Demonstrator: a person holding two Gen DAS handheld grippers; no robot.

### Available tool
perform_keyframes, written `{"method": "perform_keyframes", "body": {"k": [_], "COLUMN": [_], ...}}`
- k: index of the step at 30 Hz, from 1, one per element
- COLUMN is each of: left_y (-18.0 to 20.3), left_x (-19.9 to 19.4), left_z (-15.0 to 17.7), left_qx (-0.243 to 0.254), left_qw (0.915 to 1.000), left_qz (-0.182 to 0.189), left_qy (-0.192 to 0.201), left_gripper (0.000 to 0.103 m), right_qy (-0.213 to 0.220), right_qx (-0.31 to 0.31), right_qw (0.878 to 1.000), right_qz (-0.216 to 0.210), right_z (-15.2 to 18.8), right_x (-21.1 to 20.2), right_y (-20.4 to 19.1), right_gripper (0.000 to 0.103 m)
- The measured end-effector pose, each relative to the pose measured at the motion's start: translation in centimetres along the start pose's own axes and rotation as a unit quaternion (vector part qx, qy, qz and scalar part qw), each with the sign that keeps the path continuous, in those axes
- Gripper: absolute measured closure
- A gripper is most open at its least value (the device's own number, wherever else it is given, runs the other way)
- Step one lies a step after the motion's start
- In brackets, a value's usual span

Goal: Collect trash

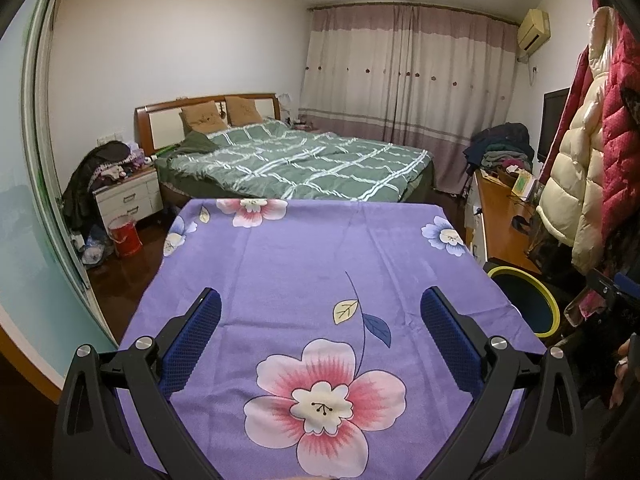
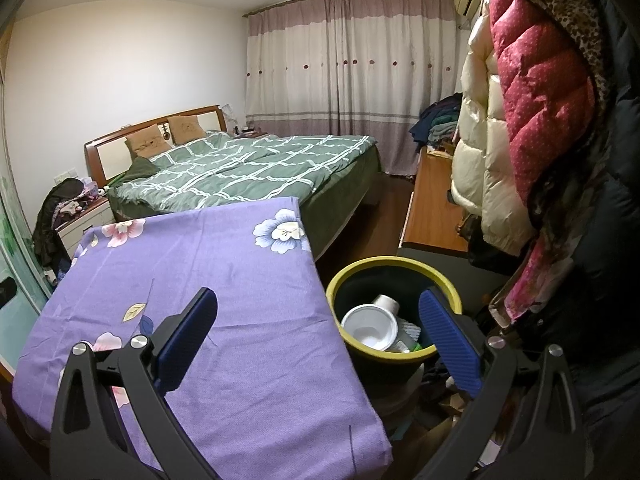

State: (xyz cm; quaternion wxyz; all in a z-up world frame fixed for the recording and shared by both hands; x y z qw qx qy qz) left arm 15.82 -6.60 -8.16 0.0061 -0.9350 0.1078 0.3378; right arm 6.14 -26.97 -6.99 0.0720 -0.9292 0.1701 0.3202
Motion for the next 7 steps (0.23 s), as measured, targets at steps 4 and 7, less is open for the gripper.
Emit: {"method": "perform_keyframes", "body": {"k": [4,7], "left_y": [-0.6,-1.5], "left_x": [3.8,8.0], "left_z": [0.0,-0.2], "left_qx": [-0.007,-0.007], "left_qw": [0.9992,0.9976], "left_qz": [0.007,0.0], "left_qy": [-0.04,-0.07], "left_gripper": [0.005,0.005], "right_qy": [-0.015,-0.034], "right_qx": [0.006,0.007], "right_qw": [1.0,0.999], "right_qz": [-0.027,-0.039], "right_z": [-0.4,-0.8], "right_x": [2.1,5.0], "right_y": [-0.9,-1.9], "right_gripper": [0.007,0.007]}}
Point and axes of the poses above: each gripper's, at about its wrist camera, not at the fingertips, and x roughly the way its jaws point, y to its right, z to its underside, the point moved 10 cm from there along x, roughly the way its jaws point, and after that the axes turned 9 degrees about -y, right-handed, at the moved point
